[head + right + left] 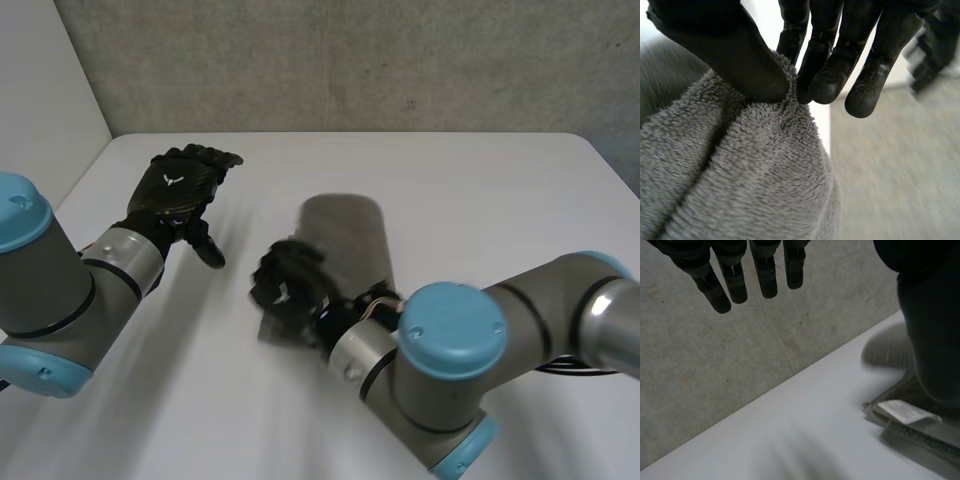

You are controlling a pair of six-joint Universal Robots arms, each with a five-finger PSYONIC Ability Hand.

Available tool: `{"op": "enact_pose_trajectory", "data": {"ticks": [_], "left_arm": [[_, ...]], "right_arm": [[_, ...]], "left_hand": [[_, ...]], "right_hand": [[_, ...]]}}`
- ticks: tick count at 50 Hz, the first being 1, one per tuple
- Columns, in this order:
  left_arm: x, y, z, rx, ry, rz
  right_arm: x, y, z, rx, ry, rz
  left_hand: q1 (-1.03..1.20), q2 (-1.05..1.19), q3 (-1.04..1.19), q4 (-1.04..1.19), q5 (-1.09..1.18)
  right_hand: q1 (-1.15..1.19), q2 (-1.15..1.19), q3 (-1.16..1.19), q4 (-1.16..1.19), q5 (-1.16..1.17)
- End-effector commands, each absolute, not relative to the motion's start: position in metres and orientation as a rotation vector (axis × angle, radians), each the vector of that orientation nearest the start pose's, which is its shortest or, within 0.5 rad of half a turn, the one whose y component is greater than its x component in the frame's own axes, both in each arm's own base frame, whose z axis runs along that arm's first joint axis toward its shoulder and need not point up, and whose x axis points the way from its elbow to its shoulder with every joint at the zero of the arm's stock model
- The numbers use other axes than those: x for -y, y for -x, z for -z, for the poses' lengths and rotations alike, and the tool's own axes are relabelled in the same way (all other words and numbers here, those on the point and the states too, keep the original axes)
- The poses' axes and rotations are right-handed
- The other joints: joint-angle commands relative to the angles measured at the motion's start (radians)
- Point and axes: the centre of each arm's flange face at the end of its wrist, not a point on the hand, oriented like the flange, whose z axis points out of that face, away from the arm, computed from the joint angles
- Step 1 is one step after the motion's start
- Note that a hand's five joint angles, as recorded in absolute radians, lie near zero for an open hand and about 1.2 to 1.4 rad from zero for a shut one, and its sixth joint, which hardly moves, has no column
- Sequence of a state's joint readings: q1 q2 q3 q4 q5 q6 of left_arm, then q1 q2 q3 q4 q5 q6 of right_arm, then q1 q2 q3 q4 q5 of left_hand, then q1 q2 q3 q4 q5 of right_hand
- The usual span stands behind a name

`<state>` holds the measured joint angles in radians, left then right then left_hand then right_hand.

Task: Fold the towel.

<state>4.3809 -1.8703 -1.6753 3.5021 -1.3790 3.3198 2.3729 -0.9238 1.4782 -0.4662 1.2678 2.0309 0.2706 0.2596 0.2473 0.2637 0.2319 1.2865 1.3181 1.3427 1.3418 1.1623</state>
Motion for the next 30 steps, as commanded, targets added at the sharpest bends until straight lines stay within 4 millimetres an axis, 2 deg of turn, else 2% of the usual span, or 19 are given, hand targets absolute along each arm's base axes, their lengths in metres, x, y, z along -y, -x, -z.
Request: {"op": "enact_pose_trajectory", "data": {"ticks": [1,2,3,4,5,6,9,11,12,14,15,16,17,18,22,23,25,28,30], "left_arm": [[0.285,0.257,-0.217,-2.342,-0.797,2.360],[0.285,0.258,-0.217,-2.343,-0.801,2.361],[0.284,0.259,-0.217,-2.342,-0.805,2.364],[0.284,0.259,-0.217,-2.342,-0.805,2.364],[0.284,0.259,-0.218,-2.340,-0.805,2.369],[0.285,0.260,-0.218,-2.335,-0.807,2.375],[0.285,0.261,-0.219,-2.331,-0.806,2.382],[0.287,0.263,-0.220,-2.332,-0.804,2.388],[0.287,0.263,-0.220,-2.332,-0.804,2.388],[0.284,0.269,-0.220,-2.363,-0.799,2.412],[0.283,0.269,-0.220,-2.363,-0.799,2.412],[0.283,0.273,-0.219,-2.393,-0.787,2.424],[0.283,0.273,-0.219,-2.393,-0.787,2.424],[0.282,0.278,-0.218,-2.431,-0.767,2.435],[0.278,0.293,-0.212,-2.562,-0.681,2.446],[0.278,0.293,-0.212,-2.563,-0.681,2.446],[0.272,0.305,-0.201,-2.641,-0.659,2.409],[0.267,0.311,-0.192,-2.679,-0.660,2.363],[0.259,0.321,-0.173,-2.744,-0.678,2.249]], "right_arm": [[0.160,-0.410,-0.127,-0.976,2.066,1.975],[0.161,-0.409,-0.126,-1.016,2.049,1.964],[0.165,-0.407,-0.126,-1.084,2.012,1.955],[0.165,-0.407,-0.126,-1.084,2.011,1.955],[0.167,-0.405,-0.128,-1.159,1.952,1.945],[0.169,-0.403,-0.132,-1.244,1.872,1.932],[0.177,-0.400,-0.143,-1.328,1.767,1.943],[0.202,-0.382,-0.167,-1.507,1.526,1.967],[0.202,-0.381,-0.167,-1.508,1.525,1.968],[0.218,-0.364,-0.182,-1.625,1.299,1.943],[0.219,-0.364,-0.182,-1.625,1.298,1.943],[0.224,-0.358,-0.188,-1.665,1.195,1.919],[0.224,-0.358,-0.188,-1.665,1.194,1.919],[0.231,-0.350,-0.191,-1.707,1.101,1.891],[0.253,-0.327,-0.189,-1.872,0.911,1.770],[0.253,-0.327,-0.189,-1.873,0.911,1.770],[0.265,-0.319,-0.189,-1.942,0.847,1.717],[0.268,-0.319,-0.187,-1.964,0.834,1.691],[0.273,-0.321,-0.167,-2.027,0.844,1.616]], "left_hand": [[-0.060,-0.049,-0.037,-0.053,-0.196],[-0.060,-0.049,-0.037,-0.053,-0.196],[-0.060,-0.049,-0.037,-0.053,-0.196],[-0.060,-0.049,-0.037,-0.053,-0.196],[-0.060,-0.049,-0.037,-0.053,-0.196],[-0.060,-0.049,-0.037,-0.053,-0.196],[-0.060,-0.049,-0.037,-0.053,-0.196],[-0.057,-0.046,-0.034,-0.050,-0.193],[-0.057,-0.046,-0.034,-0.050,-0.193],[-0.054,-0.043,-0.031,-0.047,-0.190],[-0.054,-0.043,-0.031,-0.047,-0.190],[-0.054,-0.043,-0.031,-0.047,-0.190],[-0.054,-0.043,-0.031,-0.047,-0.190],[-0.051,-0.040,-0.028,-0.044,-0.187],[-0.051,-0.040,-0.028,-0.044,-0.187],[-0.051,-0.040,-0.028,-0.044,-0.187],[-0.051,-0.040,-0.028,-0.044,-0.187],[-0.051,-0.040,-0.028,-0.044,-0.187],[-0.051,-0.040,-0.028,-0.044,-0.187]], "right_hand": [[0.110,0.078,0.054,0.054,0.059],[-0.052,-0.084,-0.108,-0.107,-0.102],[-0.516,-0.547,-0.572,-0.571,-0.566],[-0.520,-0.552,-0.577,-0.576,-0.571],[-0.878,-0.910,-0.934,-0.933,-0.928],[-1.024,-1.056,-1.080,-1.079,-1.074],[-1.096,-1.127,-1.152,-1.151,-1.146],[-1.112,-1.144,-1.168,-1.167,-1.162],[-1.112,-1.144,-1.168,-1.167,-1.162],[-1.112,-1.144,-1.168,-1.167,-1.162],[-1.112,-1.144,-1.168,-1.167,-1.162],[-1.112,-1.144,-1.168,-1.167,-1.162],[-1.112,-1.144,-1.168,-1.167,-1.162],[-1.112,-1.144,-1.168,-1.167,-1.162],[-1.112,-1.144,-1.168,-1.167,-1.162],[-1.112,-1.144,-1.168,-1.167,-1.162],[-1.112,-1.144,-1.168,-1.167,-1.162],[-1.112,-1.144,-1.168,-1.167,-1.162],[-1.112,-1.144,-1.168,-1.167,-1.162]]}}
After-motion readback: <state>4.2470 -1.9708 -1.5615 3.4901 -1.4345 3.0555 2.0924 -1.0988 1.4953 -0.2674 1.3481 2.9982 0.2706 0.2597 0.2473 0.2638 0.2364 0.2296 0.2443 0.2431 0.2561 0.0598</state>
